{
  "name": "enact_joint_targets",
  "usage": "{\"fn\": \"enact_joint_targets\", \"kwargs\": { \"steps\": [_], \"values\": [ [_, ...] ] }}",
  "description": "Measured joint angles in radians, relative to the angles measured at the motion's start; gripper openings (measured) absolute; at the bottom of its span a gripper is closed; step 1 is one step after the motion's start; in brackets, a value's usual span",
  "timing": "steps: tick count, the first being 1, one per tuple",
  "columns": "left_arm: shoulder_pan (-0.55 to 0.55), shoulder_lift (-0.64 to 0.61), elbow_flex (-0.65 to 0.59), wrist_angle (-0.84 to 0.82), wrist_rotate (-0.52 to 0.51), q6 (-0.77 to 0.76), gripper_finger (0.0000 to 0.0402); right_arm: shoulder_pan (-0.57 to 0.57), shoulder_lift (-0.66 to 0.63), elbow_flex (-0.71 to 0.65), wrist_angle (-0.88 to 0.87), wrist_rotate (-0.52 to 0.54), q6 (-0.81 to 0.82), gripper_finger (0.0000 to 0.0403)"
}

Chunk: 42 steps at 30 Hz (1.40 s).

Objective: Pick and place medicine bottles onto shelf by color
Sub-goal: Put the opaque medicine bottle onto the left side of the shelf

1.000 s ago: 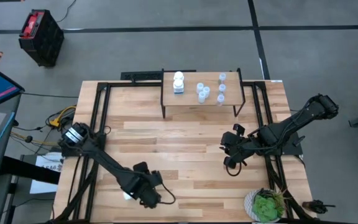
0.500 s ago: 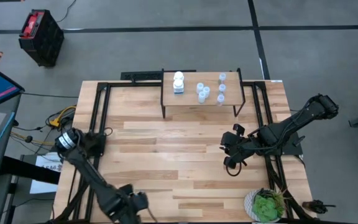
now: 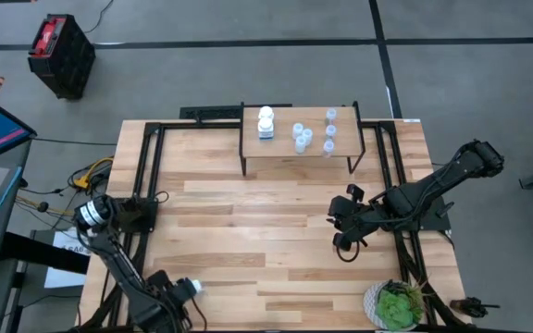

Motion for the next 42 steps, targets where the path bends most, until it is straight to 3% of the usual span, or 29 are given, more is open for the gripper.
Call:
{"fn": "enact_joint_targets", "kwargs": {
  "steps": [10,16,28,35,42],
  "values": [
    [0.06,0.0,-0.025,-0.013,-0.041,0.155,0.0071,0.0,0.0,0.0,-0.001,0.0,0.0,0.0097],
    [0.137,0.0,-0.025,-0.008,-0.121,0.247,0.0009,0.0,0.0,0.0,0.0,0.0,0.0,0.0097],
    [0.382,0.0,-0.025,0.074,-0.223,0.556,0.0001,0.0,0.0,0.0,-0.001,0.0,0.0,0.0097],
    [0.525,0.0,-0.024,0.226,-0.227,0.739,0.0,0.0,0.0,0.0,-0.005,0.0,0.0,0.0097],
    [0.618,0.0,-0.024,0.293,-0.219,0.828,0.0,0.0,0.0,0.0,-0.009,-0.013,0.0,0.0097]
  ]
}}
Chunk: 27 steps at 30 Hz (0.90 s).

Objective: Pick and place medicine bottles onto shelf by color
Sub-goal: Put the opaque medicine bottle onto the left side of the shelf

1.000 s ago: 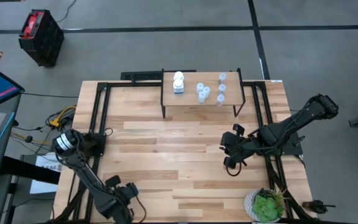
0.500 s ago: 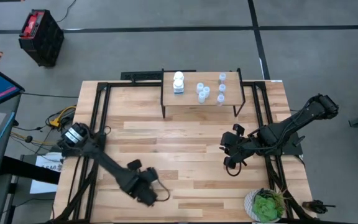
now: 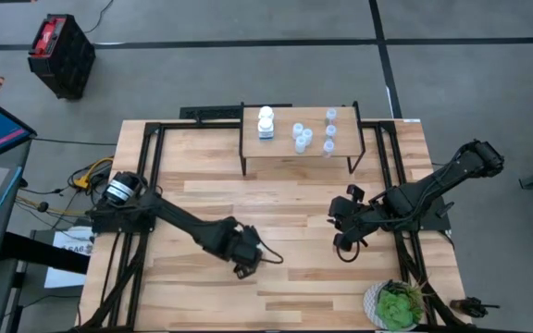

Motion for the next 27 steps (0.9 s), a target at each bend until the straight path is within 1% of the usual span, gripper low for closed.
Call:
{"fn": "enact_joint_targets", "kwargs": {
  "steps": [3,7,10,12,13,17,19,21,25,27],
  "values": [
    [0.021,0.0,0.006,-0.037,0.028,0.026,0.0,0.0,0.0,0.0,0.0,-0.008,0.0,0.0097],
    [0.026,0.0,0.034,-0.122,0.045,0.103,0.0,0.0,0.0,0.0,0.0,-0.009,-0.001,0.0097],
    [0.026,0.0,0.073,-0.21,0.047,0.171,0.0,0.0,0.0,0.0,0.0,-0.009,-0.002,0.0097],
    [0.026,-0.002,0.098,-0.251,0.072,0.219,0.0,0.0,0.0,0.0,0.0,-0.007,-0.004,0.0097],
    [0.027,-0.002,0.106,-0.26,0.112,0.242,0.0,0.0,0.0,0.0,0.001,-0.005,-0.004,0.0097],
    [0.025,-0.002,0.113,-0.247,0.344,0.296,0.0,0.0,0.0,0.0,0.001,-0.003,-0.004,0.0097],
    [0.017,-0.001,0.113,-0.215,0.384,0.298,0.0,0.0,0.0,0.0,0.001,-0.003,-0.003,0.0097],
    [0.009,-0.001,0.113,-0.173,0.373,0.289,0.0,0.0,0.0,0.0,0.001,-0.003,-0.003,0.0097],
    [-0.01,0.0,0.113,-0.07,0.284,0.236,0.0,0.0,0.0,0.0,0.001,-0.003,-0.001,0.0097],
    [-0.024,0.0,0.113,-0.051,0.267,0.206,0.0,0.0,0.0,0.0,0.001,-0.003,-0.001,0.0097]
  ]
}}
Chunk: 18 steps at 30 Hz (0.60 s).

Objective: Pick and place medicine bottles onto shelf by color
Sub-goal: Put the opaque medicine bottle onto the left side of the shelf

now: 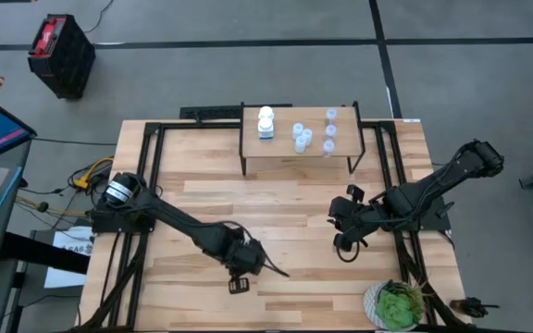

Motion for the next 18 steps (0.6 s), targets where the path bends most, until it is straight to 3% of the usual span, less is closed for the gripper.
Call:
{"fn": "enact_joint_targets", "kwargs": {
  "steps": [10,18],
  "values": [
    [-0.102,0.041,-0.001,0.078,-0.078,-0.12,0.0,0.0,0.0,0.0,0.0,-0.001,0.0,0.0097],
    [-0.132,0.152,-0.001,0.281,-0.172,-0.112,0.0,0.002,0.0,-0.021,0.001,-0.002,0.0,0.0097]
  ]
}}
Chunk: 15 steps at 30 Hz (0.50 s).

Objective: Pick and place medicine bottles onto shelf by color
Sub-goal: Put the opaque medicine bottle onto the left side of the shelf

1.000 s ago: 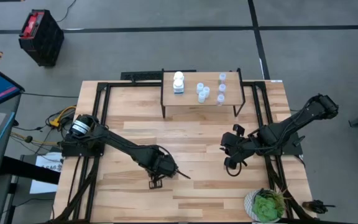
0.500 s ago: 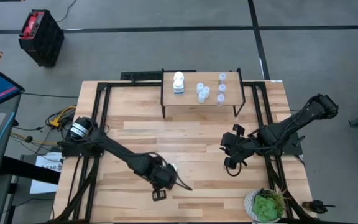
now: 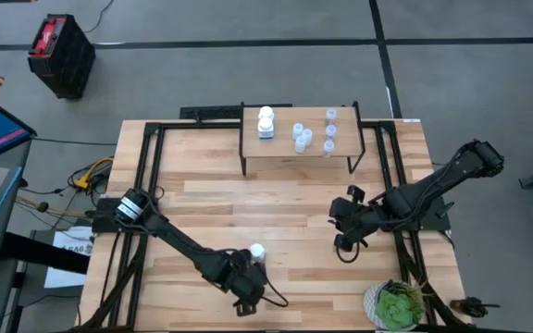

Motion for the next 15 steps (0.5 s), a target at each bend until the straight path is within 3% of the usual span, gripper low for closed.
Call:
{"fn": "enact_joint_targets", "kwargs": {
  "steps": [6,15],
  "values": [
    [0.004,-0.008,0.002,0.075,-0.134,0.075,0.0,0.0,0.0,-0.019,-0.004,-0.001,0.001,0.0097],
    [0.064,0.007,0.0,0.042,-0.18,0.11,0.0,0.0,0.0,-0.019,-0.001,-0.001,0.001,0.0097]
  ]
}}
